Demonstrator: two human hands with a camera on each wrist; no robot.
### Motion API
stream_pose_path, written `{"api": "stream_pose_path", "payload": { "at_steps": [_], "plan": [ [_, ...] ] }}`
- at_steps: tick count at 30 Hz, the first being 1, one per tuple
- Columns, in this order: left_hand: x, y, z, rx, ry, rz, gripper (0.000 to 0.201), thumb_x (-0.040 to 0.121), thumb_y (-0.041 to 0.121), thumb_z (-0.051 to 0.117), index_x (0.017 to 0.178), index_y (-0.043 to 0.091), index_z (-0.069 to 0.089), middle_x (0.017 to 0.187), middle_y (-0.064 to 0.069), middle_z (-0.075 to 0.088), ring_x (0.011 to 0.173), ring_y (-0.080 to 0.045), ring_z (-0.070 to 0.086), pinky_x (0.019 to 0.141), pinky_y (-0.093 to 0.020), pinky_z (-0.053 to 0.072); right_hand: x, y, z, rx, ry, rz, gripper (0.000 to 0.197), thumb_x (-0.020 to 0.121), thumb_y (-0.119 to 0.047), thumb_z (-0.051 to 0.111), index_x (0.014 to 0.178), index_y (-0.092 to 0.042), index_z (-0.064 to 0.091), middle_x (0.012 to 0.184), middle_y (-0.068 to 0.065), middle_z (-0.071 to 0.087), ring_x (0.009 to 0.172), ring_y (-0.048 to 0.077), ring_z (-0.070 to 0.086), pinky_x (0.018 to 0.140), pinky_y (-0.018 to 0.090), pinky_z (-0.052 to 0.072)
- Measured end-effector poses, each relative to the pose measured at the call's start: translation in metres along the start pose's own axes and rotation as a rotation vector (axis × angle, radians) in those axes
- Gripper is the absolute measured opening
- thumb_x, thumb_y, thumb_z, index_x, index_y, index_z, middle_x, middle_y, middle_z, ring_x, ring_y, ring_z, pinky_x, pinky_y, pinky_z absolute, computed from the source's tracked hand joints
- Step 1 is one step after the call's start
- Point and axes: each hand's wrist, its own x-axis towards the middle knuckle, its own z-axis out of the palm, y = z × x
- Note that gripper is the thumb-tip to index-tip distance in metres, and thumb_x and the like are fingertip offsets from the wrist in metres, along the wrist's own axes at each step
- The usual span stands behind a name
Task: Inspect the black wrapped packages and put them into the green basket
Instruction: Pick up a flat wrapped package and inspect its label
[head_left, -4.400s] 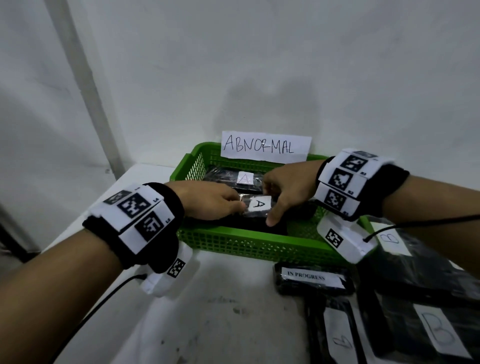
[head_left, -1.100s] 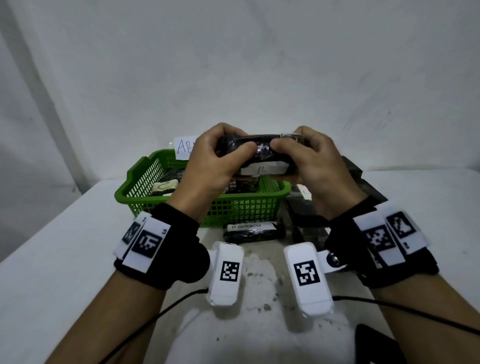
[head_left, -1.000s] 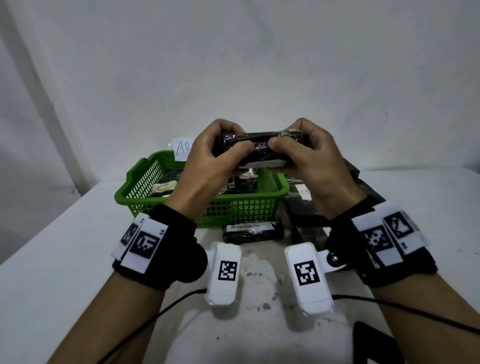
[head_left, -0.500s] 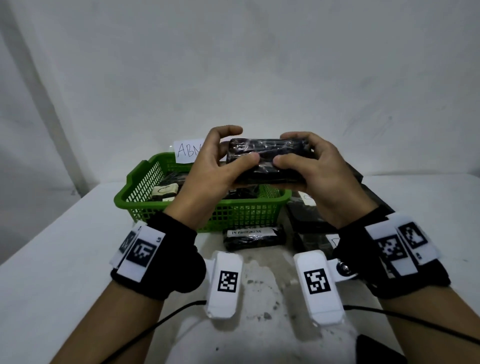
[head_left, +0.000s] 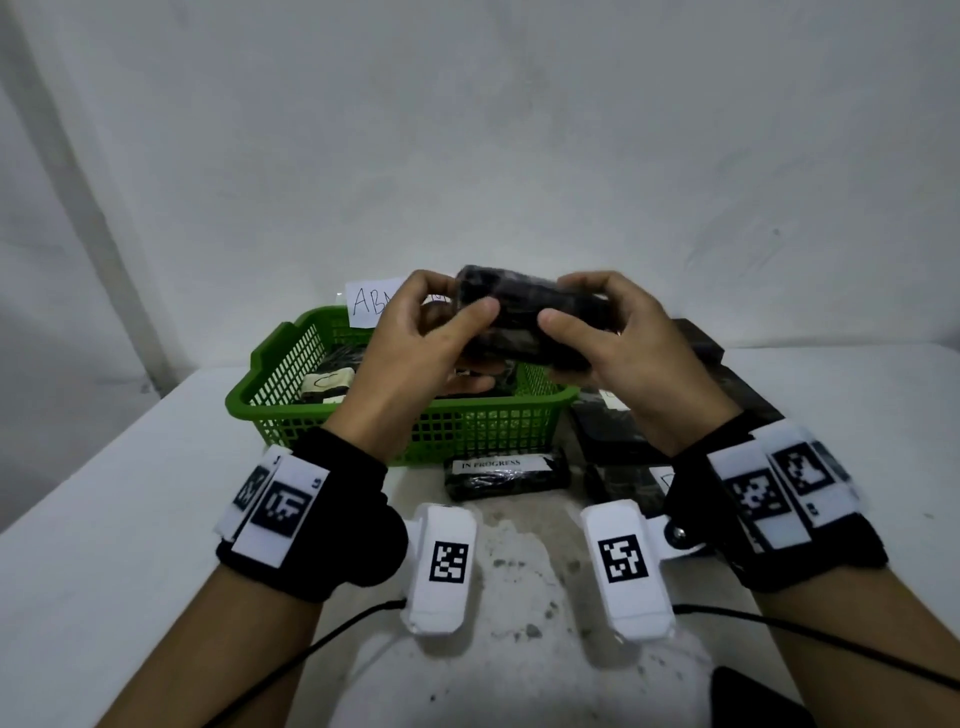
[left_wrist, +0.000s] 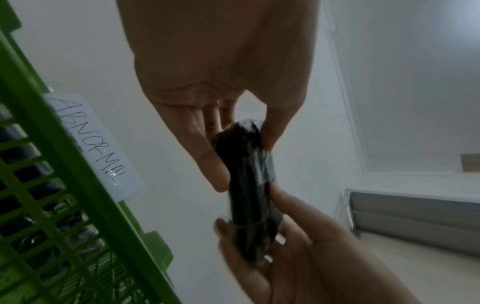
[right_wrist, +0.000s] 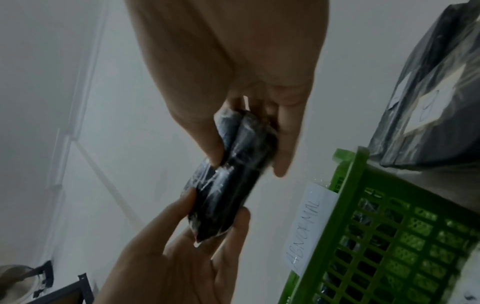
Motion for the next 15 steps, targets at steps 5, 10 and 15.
{"api": "stream_pose_path", "payload": {
  "at_steps": [5,10,15],
  "plan": [
    [0.0017,-0.0057,0.0001,0.004,-0.080,0.025,0.027,0.096,0.010,0.061,0.121,0.009,0.051,0.126,-0.016,0.060,0.103,-0.026,0.071,0.075,-0.031,0.061,0.0014,-0.0027,-0.0014,0.091,-0.028,0.178,0.025,0.095,-0.038,0.064,0.106,-0.015,0.062,0.102,0.002,0.071,0.094,0.016,0.071,0.075,0.036,0.063],
    [0.0024,-0.0047,0.0030,-0.105,-0.080,-0.057,0.019,0.098,0.017,0.058,0.114,0.011,0.052,0.113,-0.012,0.065,0.085,-0.023,0.074,0.065,-0.034,0.060,0.0032,-0.0052,-0.0018,0.073,-0.002,0.039,0.007,0.093,-0.011,0.067,0.090,-0.017,0.065,0.088,0.000,0.069,0.082,0.013,0.069,0.072,0.031,0.058],
    [0.0024,-0.0097,0.0071,-0.088,-0.046,0.018,0.019,0.094,0.016,0.065,0.106,0.008,0.053,0.102,-0.012,0.064,0.089,-0.020,0.071,0.069,-0.030,0.060,-0.0013,-0.0034,0.0028,-0.084,0.009,-0.147,0.012,0.087,-0.007,0.074,0.089,-0.018,0.069,0.085,0.003,0.069,0.081,0.016,0.068,0.080,0.034,0.058]
  ]
}}
